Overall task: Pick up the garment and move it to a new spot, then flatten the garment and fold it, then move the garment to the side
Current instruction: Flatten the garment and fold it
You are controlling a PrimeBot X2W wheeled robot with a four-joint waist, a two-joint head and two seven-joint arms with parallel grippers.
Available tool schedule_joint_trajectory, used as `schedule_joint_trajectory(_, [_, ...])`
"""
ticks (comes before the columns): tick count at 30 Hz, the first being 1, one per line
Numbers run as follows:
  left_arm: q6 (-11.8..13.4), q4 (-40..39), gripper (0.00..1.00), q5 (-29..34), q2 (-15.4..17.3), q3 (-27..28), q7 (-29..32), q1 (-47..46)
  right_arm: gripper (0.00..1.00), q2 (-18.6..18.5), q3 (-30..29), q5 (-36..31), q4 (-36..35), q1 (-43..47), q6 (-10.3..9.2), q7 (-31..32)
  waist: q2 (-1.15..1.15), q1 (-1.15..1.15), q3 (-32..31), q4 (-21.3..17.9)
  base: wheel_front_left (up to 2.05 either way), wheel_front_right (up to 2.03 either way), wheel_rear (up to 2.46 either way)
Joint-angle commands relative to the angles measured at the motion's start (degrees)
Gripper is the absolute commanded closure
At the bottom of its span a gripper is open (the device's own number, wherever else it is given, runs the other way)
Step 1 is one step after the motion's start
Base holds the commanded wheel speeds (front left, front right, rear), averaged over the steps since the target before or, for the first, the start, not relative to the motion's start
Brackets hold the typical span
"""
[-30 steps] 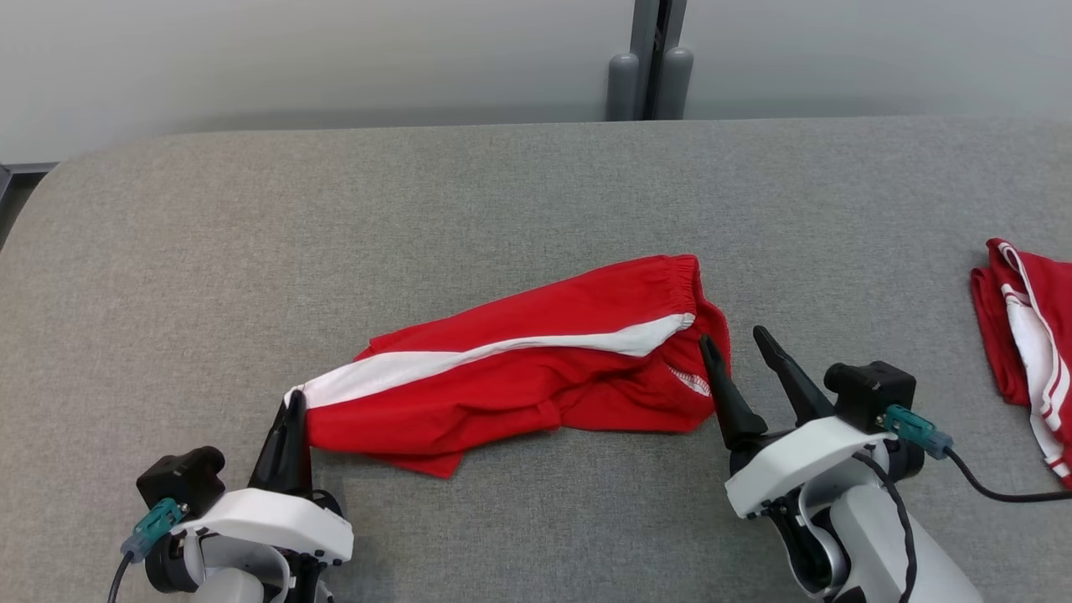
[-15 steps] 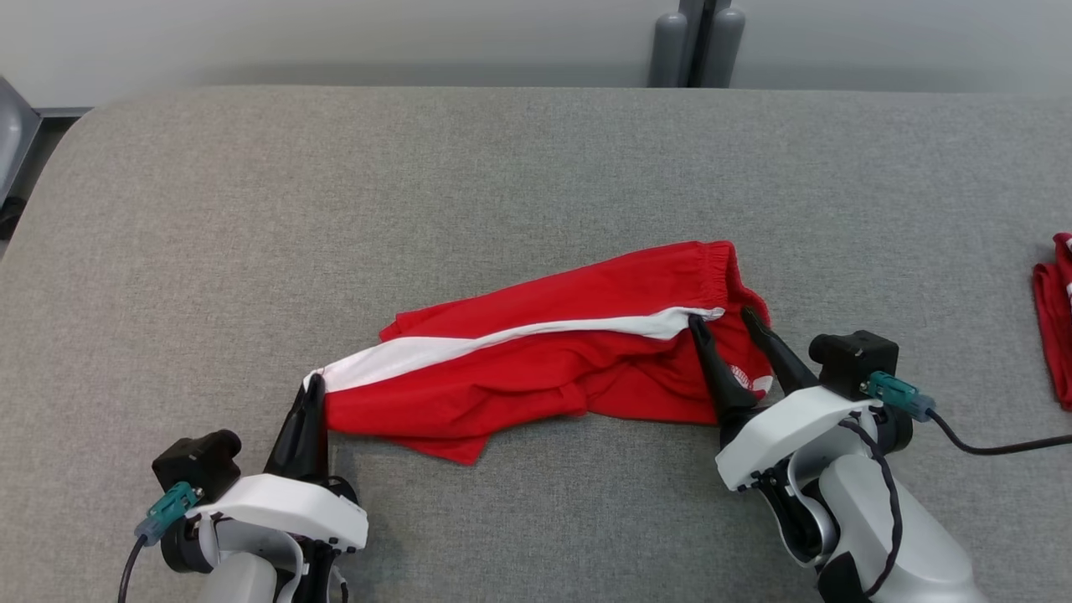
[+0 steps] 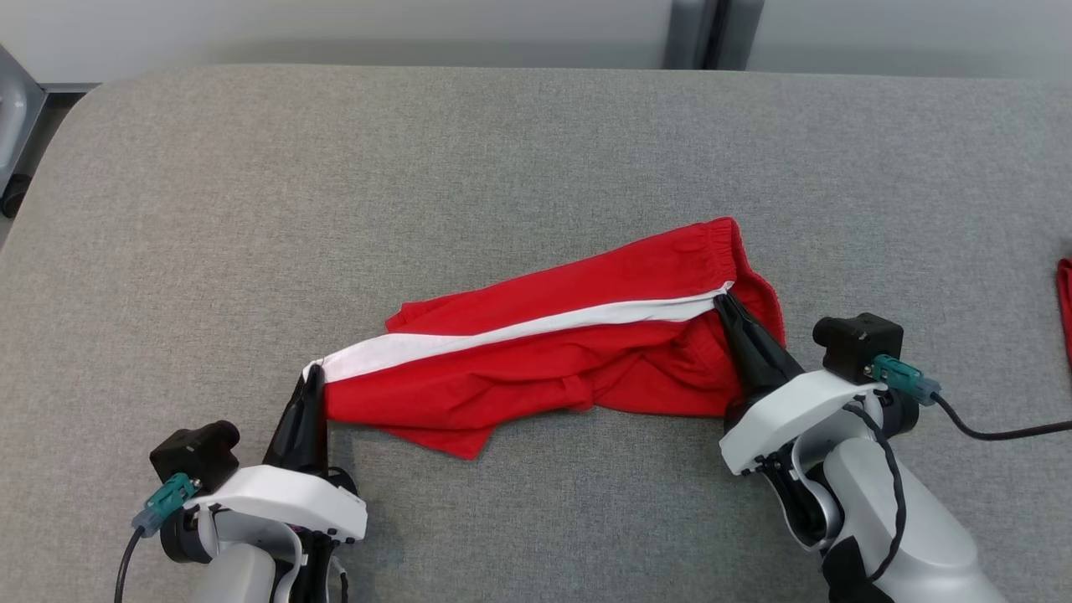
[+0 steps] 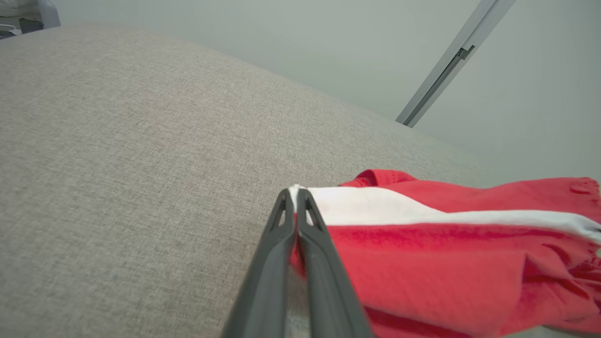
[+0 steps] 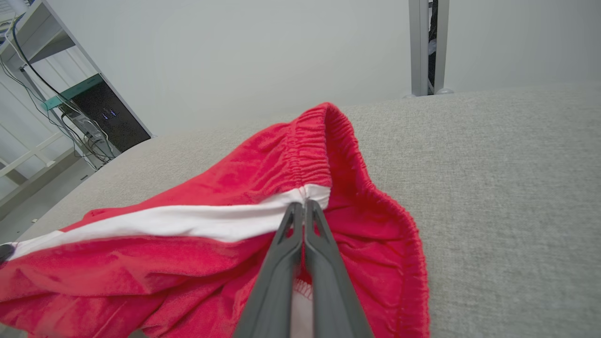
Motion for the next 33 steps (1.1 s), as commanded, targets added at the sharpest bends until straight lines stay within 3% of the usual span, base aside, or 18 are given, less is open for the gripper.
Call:
schedule_joint_trajectory(1, [-0.21,-0.01,1.00,-0.01,0.31,0.34,-0.07,-0.66,1.00,-0.31,-0.21,-0.20,0.01,-0.19,0.00,0.01,0.00,0.00,-0.02,-0.01,0.00,0.00,0.00])
schedule_joint_trajectory(10, [-1.31,-3.38,1.00,3.92,0.28,0.61,-0.07,-1.88,1.00,-0.13,-3.52,-0.91,-5.06,1.09,0.00,0.01,0.00,0.00,-3.13,-1.69,0.00,0.00,0.00])
schedule_joint_trajectory(18, [-2.83,-9.16,1.00,10.60,0.51,2.31,-0.07,-6.17,1.00,-0.05,-7.09,0.10,-12.47,0.58,0.00,0.01,0.00,0.00,-10.38,-5.47,0.00,0.00,0.00])
schedule_joint_trajectory(26, [-3.43,-12.31,1.00,11.51,5.14,1.84,-0.06,-13.41,1.00,-1.93,-8.17,1.46,-18.49,-3.37,0.00,0.01,0.00,0.00,-13.52,-8.76,0.00,0.00,0.00])
schedule_joint_trajectory(33, [-3.40,-12.55,1.00,10.60,9.01,-0.78,2.57,-20.92,1.00,-4.95,-6.36,1.42,-18.28,-10.36,0.00,0.10,0.00,0.00,-10.77,-10.13,0.00,0.00,0.00])
